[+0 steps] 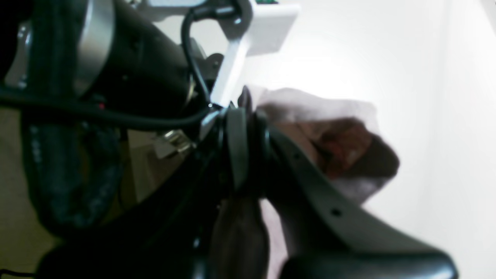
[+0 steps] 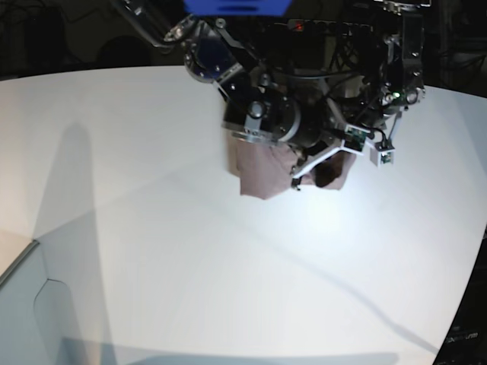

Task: Layout the t-shirt on the table in an organized manner, then fold the t-shirt properly
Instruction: 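Lower the folded end onto the stack and open the right gripper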

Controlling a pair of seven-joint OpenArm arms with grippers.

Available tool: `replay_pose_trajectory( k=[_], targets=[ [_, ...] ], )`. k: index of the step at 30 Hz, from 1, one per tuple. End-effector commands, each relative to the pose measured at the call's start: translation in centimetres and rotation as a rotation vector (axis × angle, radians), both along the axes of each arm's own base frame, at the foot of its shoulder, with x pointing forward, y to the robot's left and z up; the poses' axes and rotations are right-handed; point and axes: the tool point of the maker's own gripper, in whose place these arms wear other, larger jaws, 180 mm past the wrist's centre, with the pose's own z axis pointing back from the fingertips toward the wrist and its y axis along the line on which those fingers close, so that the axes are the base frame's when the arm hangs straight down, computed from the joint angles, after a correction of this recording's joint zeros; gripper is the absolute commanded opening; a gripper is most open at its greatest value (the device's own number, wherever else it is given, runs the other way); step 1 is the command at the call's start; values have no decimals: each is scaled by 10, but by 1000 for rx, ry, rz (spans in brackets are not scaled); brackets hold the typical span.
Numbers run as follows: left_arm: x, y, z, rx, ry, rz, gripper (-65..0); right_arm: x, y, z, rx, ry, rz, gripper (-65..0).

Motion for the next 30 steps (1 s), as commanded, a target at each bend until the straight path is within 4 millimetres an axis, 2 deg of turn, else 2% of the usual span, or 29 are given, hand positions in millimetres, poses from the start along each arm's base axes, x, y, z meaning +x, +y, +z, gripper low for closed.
replay_pose_trajectory(
  k=[1, 8, 14, 22, 30],
  targets=[
    [9, -1, 10, -4, -42, -12, -650, 7, 12, 22, 65, -36, 16, -650],
    [10, -17, 18, -24, -83, -178, -650, 16, 10, 11, 30, -27, 21, -650],
    [2, 24, 33, 17, -116, -64, -650, 18, 9, 3, 9, -15, 24, -650],
    [-6, 34, 31, 32, -106, -49, -650, 17, 9, 1, 5, -11, 26, -648],
    [-7, 34, 32, 34, -104, -52, -650, 12, 10, 3, 10, -10, 28, -381]
  ],
)
